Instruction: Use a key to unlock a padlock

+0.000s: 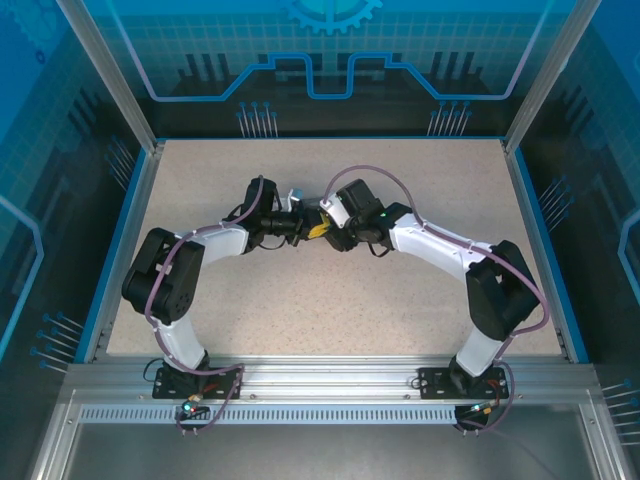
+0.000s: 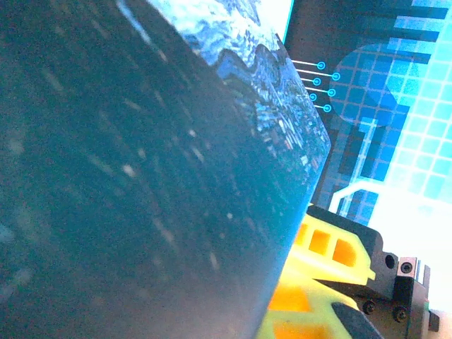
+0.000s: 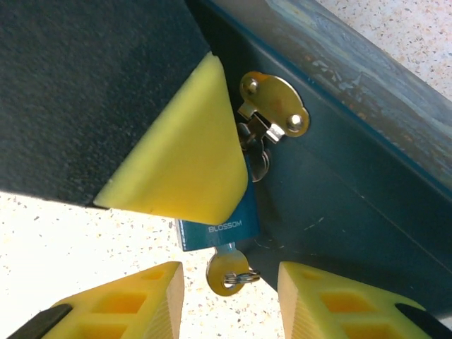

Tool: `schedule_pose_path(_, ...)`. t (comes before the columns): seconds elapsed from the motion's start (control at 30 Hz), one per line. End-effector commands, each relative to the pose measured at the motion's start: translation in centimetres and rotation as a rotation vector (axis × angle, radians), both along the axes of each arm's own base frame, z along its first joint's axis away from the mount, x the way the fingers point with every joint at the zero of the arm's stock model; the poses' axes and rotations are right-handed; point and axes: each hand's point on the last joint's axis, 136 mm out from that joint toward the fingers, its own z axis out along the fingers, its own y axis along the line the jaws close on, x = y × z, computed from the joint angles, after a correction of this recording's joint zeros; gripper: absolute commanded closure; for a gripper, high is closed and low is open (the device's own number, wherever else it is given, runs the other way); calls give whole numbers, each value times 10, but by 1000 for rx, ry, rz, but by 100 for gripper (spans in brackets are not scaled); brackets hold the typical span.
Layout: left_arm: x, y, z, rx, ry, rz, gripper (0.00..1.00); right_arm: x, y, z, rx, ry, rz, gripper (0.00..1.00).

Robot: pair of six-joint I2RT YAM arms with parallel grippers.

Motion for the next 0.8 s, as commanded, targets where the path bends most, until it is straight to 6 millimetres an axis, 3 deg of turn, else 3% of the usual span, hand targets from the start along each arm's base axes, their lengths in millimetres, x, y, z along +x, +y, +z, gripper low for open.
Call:
schedule_pose_path(0.0,2,2,8,-2,-15,-1,100,7,5,7,-19,-38,4,59)
schedule_pose_path(0.17,3,1,8,-4,-18,-2,100,11,8,7,-21,-39,6,68)
schedule_pose_path(0.47,2,2,8,-5,-19,-3,100,13,13,4,-26,-29,18,70)
schedule_pose_path(0.77,2,2,6,-5,-15,-3,100,12,21,12,17,-23,29,99)
